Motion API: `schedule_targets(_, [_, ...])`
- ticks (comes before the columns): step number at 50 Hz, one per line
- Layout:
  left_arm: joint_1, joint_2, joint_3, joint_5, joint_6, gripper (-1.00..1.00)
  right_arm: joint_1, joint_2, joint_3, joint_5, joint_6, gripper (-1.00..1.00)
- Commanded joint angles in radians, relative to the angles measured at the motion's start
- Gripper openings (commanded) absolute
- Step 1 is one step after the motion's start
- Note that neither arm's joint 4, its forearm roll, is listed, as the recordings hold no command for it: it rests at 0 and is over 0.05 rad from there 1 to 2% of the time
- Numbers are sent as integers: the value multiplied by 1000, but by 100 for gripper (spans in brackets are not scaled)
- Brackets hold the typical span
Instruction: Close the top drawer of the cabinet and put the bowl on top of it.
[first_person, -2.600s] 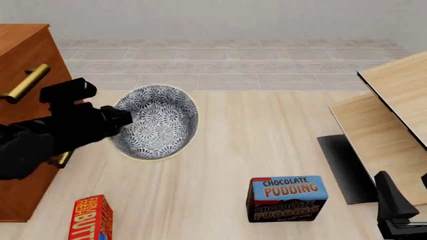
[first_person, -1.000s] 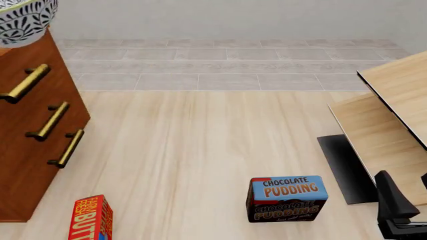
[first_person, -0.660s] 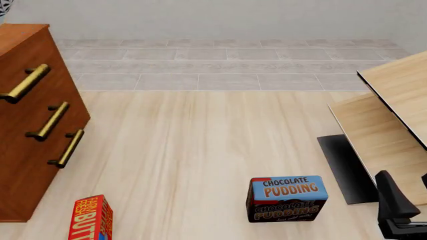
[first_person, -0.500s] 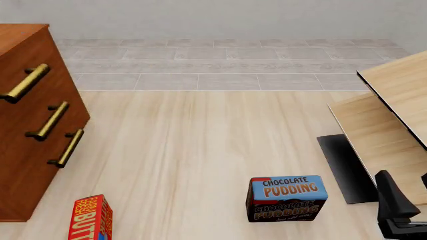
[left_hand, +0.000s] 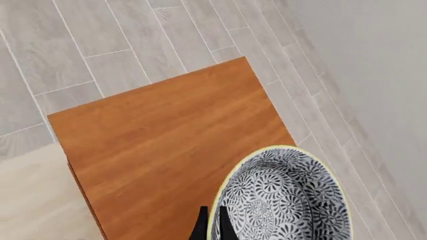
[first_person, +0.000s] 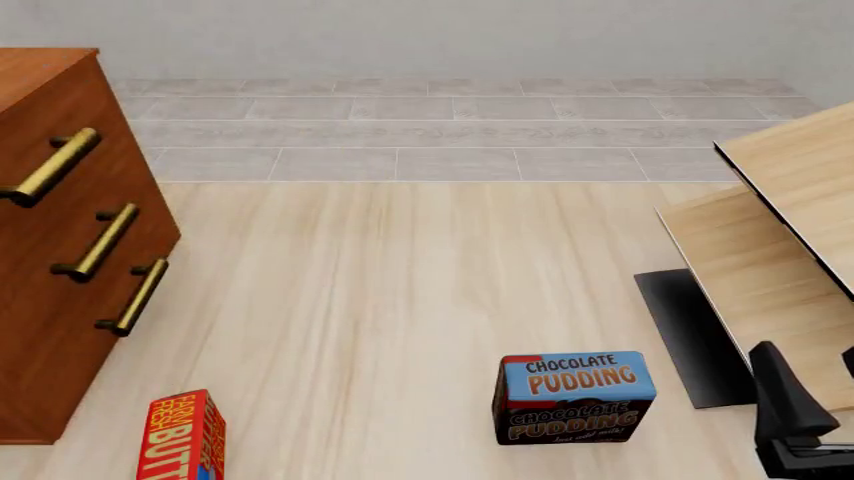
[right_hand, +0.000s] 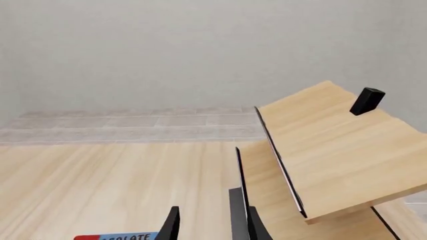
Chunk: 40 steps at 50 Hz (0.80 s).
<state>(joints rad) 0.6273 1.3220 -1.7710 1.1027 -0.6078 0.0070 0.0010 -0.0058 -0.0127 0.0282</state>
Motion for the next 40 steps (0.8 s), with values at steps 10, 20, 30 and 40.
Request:
schedule_targets(10, [65,36,20,-6,32,-100,5,0,0,3,-6,100])
schedule_targets(20, [69,43,46,-19,29,-100,4,1,2,1,-6,100])
schedule_targets(30, [53,30,116,-54,9,-100,4,1,1,2,-6,100])
schedule_targets(40, [46,14,171,-81,0,-100,2,0,0,1,-3,100])
